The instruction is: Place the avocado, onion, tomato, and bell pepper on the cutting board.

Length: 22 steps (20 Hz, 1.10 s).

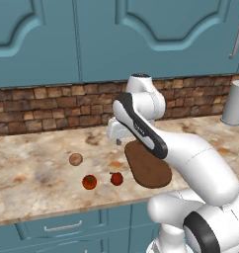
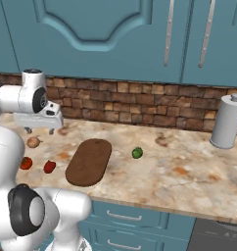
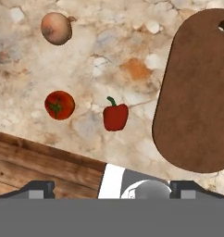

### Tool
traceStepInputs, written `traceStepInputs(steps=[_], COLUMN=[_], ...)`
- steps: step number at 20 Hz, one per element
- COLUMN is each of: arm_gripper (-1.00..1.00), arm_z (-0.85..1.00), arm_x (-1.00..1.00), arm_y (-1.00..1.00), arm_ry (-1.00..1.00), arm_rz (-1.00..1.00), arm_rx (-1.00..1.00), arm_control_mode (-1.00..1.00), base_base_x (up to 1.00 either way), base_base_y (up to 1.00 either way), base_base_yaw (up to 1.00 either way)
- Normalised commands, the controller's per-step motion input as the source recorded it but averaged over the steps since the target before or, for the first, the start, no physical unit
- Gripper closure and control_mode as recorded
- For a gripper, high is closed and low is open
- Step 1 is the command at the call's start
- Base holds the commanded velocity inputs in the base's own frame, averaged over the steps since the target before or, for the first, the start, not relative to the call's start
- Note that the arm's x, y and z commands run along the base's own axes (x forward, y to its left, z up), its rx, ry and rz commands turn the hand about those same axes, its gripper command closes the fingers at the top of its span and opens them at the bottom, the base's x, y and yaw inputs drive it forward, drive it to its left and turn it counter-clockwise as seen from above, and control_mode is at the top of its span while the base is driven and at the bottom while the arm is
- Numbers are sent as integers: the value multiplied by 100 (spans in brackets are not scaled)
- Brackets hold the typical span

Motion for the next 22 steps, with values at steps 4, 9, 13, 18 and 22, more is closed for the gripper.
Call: traceStepInputs(steps=[4, 9, 13, 18, 22], arm_gripper=[-100, -100, -100, -100, -100], arm_z=[-37, -31, -27, -28, -26], arm_x=[0, 12, 22, 32, 15], arm_y=[25, 10, 0, 0, 0], arm_ry=[0, 0, 0, 2, 0], arm_rz=[7, 5, 1, 0, 0], arm_rx=[0, 0, 0, 0, 0], arm_control_mode=[-100, -100, -100, -100, -100], base_base_x=[0, 0, 0, 0, 0], base_base_y=[0, 0, 0, 0, 0], base_base_yaw=[0, 0, 0, 0, 0])
